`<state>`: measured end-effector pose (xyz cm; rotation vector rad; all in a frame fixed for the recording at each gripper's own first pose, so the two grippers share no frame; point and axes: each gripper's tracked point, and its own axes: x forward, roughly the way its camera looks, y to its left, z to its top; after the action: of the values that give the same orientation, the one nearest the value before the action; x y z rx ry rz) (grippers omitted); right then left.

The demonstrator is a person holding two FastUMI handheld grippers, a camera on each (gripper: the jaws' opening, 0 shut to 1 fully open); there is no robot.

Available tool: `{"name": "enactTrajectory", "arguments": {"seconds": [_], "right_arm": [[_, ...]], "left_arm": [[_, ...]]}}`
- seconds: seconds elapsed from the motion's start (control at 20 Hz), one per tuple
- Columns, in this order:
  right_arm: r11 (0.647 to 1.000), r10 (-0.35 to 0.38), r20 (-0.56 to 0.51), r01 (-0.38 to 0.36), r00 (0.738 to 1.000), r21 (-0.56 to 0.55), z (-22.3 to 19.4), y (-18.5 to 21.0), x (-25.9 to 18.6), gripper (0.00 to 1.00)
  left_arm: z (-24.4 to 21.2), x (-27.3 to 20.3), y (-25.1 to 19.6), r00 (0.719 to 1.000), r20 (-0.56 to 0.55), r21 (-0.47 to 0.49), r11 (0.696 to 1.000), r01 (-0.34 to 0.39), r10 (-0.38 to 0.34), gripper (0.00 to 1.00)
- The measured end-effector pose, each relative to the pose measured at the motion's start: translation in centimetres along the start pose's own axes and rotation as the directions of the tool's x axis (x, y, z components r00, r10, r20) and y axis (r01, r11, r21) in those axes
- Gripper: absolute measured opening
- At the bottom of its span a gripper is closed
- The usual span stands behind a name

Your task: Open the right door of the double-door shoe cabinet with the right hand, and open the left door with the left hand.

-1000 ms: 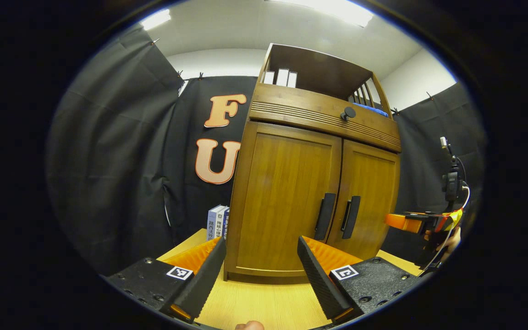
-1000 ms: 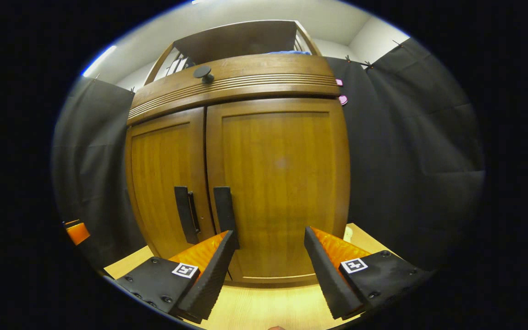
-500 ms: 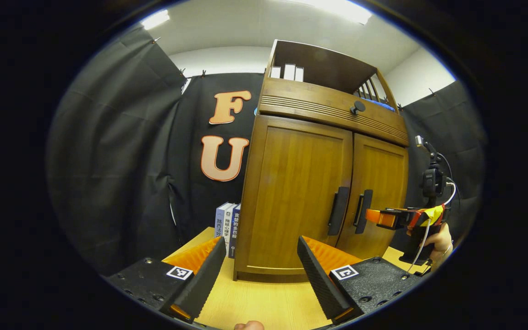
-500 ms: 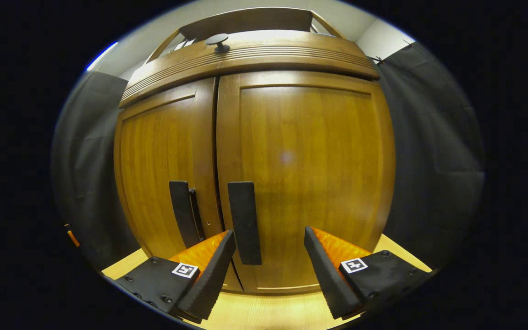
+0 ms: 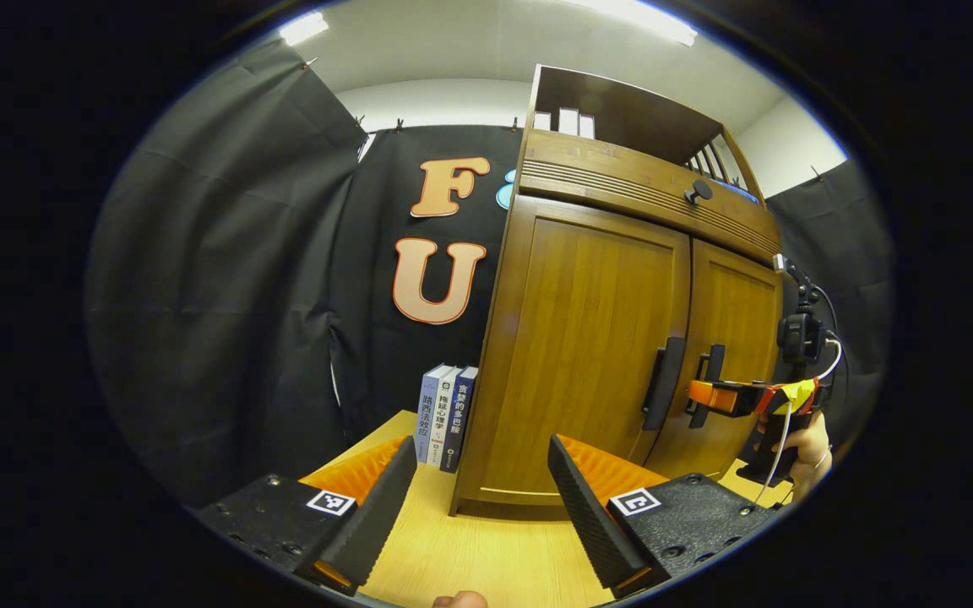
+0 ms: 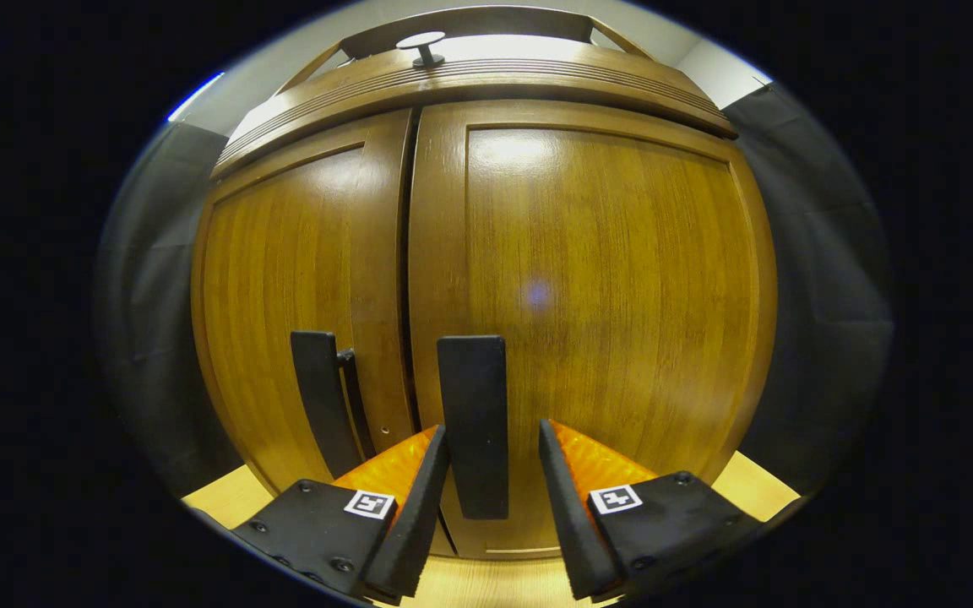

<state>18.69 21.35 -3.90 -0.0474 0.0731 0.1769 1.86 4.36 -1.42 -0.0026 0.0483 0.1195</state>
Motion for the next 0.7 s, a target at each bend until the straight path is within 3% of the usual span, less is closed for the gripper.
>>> {"name": "enactTrajectory", "arguments": {"seconds": [0.05, 0.15, 0.4, 0.6, 0.7], "right_arm": [[1.0, 0.003, 0.004, -0.003, 1.0, -0.002, 0.09, 0.01, -0.08, 0.74], [1.0, 0.005, 0.016, -0.005, 1.0, -0.003, 0.33, 0.28, -0.05, 0.69], [1.0, 0.001, 0.016, -0.001, 1.0, 0.003, 0.25, 0.39, 0.12, 0.46], [1.0, 0.003, 0.018, -0.003, 1.0, 0.009, 0.36, 0.71, 0.01, 0.34], [1.0, -0.001, 0.015, 0.001, 1.0, 0.005, 0.19, 0.61, -0.29, 0.34]], "left_arm": [[0.03, -0.02, -0.14, 1.0, 0.002, 0.0, 1.0, 0.001, -0.001, 0.95], [0.17, -0.05, -0.26, 1.0, 0.006, 0.002, 1.0, 0.005, -0.005, 0.95], [0.51, -0.39, -0.55, 1.0, 0.01, 0.015, 1.0, 0.012, -0.012, 0.95], [0.98, -0.64, -0.44, 1.0, 0.025, 0.027, 1.0, 0.008, -0.009, 0.95], [0.98, -0.73, -0.46, 1.0, 0.023, 0.025, 1.0, 0.007, -0.008, 0.94]]}}
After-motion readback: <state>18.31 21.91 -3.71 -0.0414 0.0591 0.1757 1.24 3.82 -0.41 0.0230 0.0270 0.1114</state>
